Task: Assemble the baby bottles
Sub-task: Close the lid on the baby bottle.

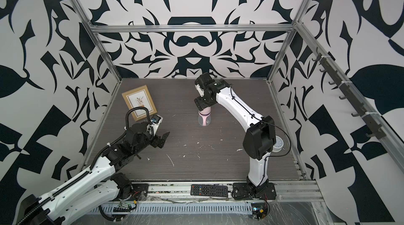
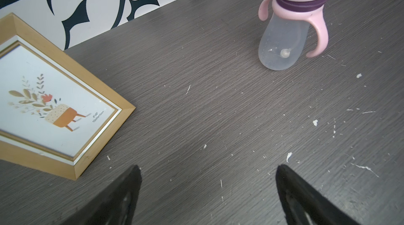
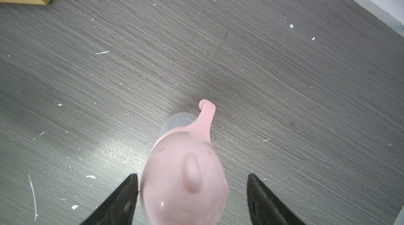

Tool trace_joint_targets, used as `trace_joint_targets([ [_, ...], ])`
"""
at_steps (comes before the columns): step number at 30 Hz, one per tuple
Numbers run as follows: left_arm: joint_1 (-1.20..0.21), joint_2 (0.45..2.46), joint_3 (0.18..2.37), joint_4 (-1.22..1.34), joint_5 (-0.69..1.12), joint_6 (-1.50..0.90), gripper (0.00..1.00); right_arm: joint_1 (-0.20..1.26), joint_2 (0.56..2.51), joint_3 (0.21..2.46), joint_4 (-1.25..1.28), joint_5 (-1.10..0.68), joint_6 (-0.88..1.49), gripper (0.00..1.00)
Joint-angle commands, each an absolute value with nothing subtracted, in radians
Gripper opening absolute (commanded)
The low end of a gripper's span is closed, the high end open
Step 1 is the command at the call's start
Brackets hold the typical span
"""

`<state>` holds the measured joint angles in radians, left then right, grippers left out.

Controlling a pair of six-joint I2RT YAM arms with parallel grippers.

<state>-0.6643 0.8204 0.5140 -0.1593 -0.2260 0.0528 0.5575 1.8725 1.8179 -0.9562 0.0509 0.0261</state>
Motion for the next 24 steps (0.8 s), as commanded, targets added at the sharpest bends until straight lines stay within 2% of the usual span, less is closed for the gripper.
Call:
trace_joint_targets([
  [1,-0.665,0.822,0.548,-0.175,-0.215,0.053,0.99,0.551,1.836,1.801,-0.924,0.037,0.032,0.76],
  [4,-0.664,0.826,0.55,-0.175,-0.215,0.051,0.99,0.551,1.826,1.786,-0.914,0.029,0.037,0.7],
  [7,-0.664,0.835,0.551,-0.172,-0.22,0.048,0.99,0.55,1.807,1.765,-0.9,0.028,0.04,0.69],
  [12,-0.664,0.859,0.557,-0.161,-0.223,0.045,0.99,0.55,1.777,1.727,-0.864,0.014,0.042,0.71],
  [19,-0.664,0.922,0.594,-0.117,-0.246,0.011,0.99,0.548,1.707,1.696,-0.787,-0.003,0.034,0.8],
  [22,-0.663,0.988,0.637,-0.078,-0.246,-0.007,1.0,0.538,1.68,1.692,-0.745,-0.015,0.029,0.8],
  [24,-0.663,1.042,0.681,-0.055,-0.243,-0.02,0.99,0.532,1.652,1.671,-0.701,-0.028,0.04,0.75],
])
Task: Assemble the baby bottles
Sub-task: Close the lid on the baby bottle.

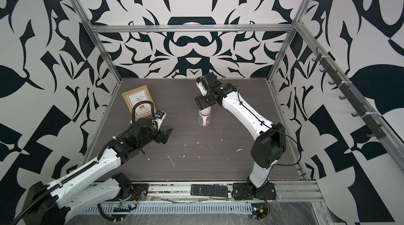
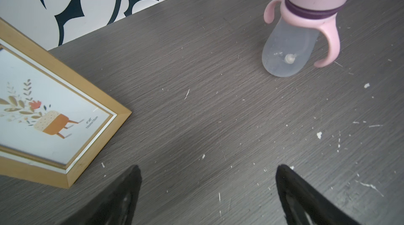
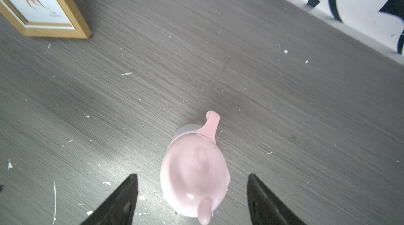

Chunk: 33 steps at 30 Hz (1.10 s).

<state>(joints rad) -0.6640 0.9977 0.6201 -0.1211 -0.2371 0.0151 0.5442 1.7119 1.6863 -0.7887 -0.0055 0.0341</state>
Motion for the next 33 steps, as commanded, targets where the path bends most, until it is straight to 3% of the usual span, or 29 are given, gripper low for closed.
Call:
trace_joint_targets([
  [1,-0.664,1.073,0.713,-0.043,-0.24,-0.034,0.99,0.53,1.633,1.651,-0.667,-0.034,0.051,0.72],
  [6,-0.664,1.243,0.882,0.008,-0.19,-0.085,0.98,0.527,1.541,1.503,-0.483,-0.04,0.132,0.41],
  [8,-0.665,1.328,0.948,0.037,-0.143,-0.101,0.94,0.527,1.513,1.441,-0.413,-0.043,0.147,0.35],
  [13,-0.665,1.471,1.078,0.091,-0.041,-0.176,0.81,0.512,1.452,1.288,-0.268,-0.05,0.17,0.31],
  [22,-0.695,1.636,1.185,0.173,0.005,-0.236,0.68,0.5,1.4,1.117,-0.078,-0.09,0.214,0.29],
  [33,-0.726,1.701,1.241,0.19,-0.023,-0.261,0.65,0.499,1.411,1.08,-0.016,-0.103,0.235,0.28],
])
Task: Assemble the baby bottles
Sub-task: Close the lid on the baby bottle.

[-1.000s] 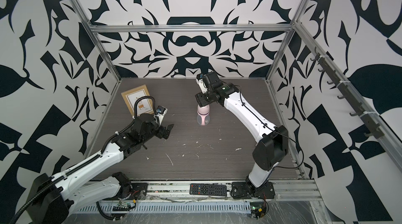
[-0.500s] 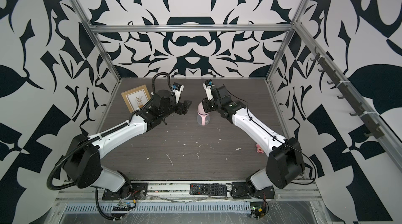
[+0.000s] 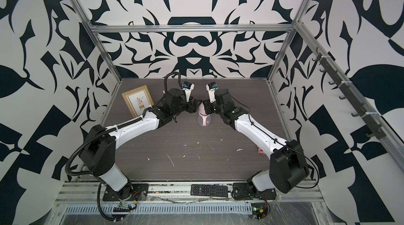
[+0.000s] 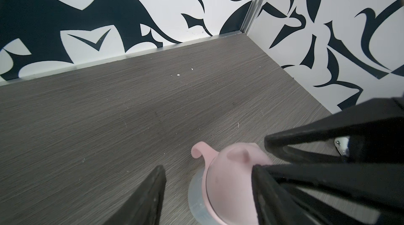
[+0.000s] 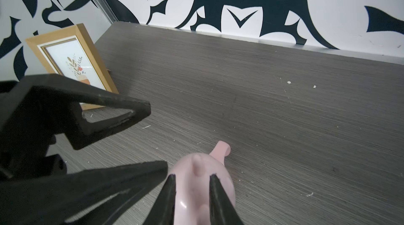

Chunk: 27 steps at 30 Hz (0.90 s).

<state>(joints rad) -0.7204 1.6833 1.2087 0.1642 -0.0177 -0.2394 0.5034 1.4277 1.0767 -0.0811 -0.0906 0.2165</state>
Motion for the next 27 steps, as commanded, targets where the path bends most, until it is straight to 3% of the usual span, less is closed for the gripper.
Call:
trace_joint_targets([
  [1,-0.727,1.703,1.241,0.189,-0.023,-0.264,0.64,0.5,1.413,1.08,-0.015,-0.1,0.236,0.28],
  [27,-0.785,1.729,1.194,0.187,-0.051,-0.3,0.56,0.501,1.429,0.964,0.016,-0.099,0.291,0.21],
])
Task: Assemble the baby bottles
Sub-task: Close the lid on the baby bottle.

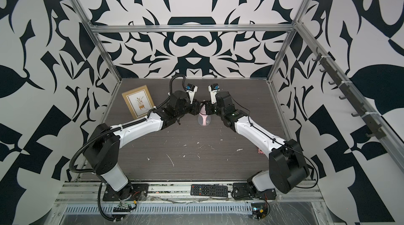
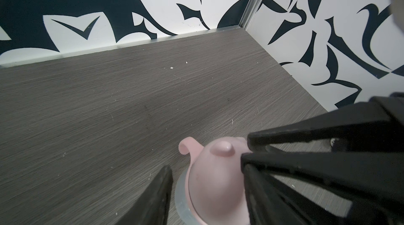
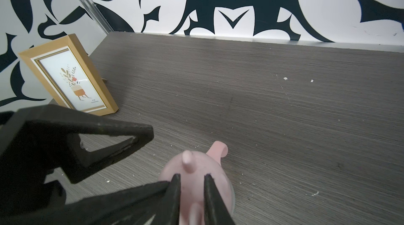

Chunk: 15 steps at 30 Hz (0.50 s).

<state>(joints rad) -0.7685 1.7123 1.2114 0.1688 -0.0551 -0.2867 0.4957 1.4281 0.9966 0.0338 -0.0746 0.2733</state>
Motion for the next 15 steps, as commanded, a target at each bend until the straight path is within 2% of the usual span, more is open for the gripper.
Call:
trace_joint_targets([
  [1,-0.787,1.729,1.188,0.189,-0.052,-0.301,0.56,0.502,1.429,0.955,0.021,-0.105,0.298,0.21],
  [15,-0.798,1.709,1.121,0.192,-0.061,-0.31,0.53,0.513,1.368,0.82,0.044,-0.117,0.337,0.19],
])
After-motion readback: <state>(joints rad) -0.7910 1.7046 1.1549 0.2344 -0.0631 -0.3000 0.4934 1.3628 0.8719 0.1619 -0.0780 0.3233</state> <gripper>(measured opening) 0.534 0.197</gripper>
